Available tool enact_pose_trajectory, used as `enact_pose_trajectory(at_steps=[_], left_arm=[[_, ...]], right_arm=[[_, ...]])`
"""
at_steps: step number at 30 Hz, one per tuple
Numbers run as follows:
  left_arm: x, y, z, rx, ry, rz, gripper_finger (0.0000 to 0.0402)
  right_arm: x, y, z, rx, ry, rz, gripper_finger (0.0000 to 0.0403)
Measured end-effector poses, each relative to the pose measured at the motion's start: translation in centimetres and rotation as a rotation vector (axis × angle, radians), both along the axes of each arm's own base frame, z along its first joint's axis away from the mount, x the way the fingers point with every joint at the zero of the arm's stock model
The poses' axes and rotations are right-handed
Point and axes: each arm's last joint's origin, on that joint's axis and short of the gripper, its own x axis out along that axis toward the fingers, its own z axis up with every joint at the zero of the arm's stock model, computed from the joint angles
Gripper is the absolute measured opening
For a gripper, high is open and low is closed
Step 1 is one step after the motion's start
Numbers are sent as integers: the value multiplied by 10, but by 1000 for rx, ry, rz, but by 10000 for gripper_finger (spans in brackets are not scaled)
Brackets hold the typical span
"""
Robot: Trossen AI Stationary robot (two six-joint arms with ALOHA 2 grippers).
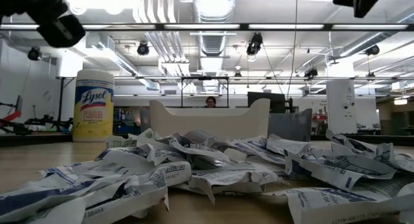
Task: Pick & Place First Aid Supplies
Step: Put the green bandage into the top black bin
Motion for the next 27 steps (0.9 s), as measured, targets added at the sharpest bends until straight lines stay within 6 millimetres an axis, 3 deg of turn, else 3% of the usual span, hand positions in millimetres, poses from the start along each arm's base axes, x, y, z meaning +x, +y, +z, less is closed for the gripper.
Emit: enact_pose_trajectory(at_steps=[10,13,20,27], left_arm=[[59,-20,43,81,304,24,115],[77,-26,59,55,319,36,115],[103,-34,61,43,400,51,115],[121,-40,45,48,442,62,115]], right_arm=[[-65,-37,-15,96,-314,-6,59],[-82,-47,-20,119,-432,12,59],[-114,-64,-33,201,-676,49,59],[-134,-75,-45,252,-927,89,59]])
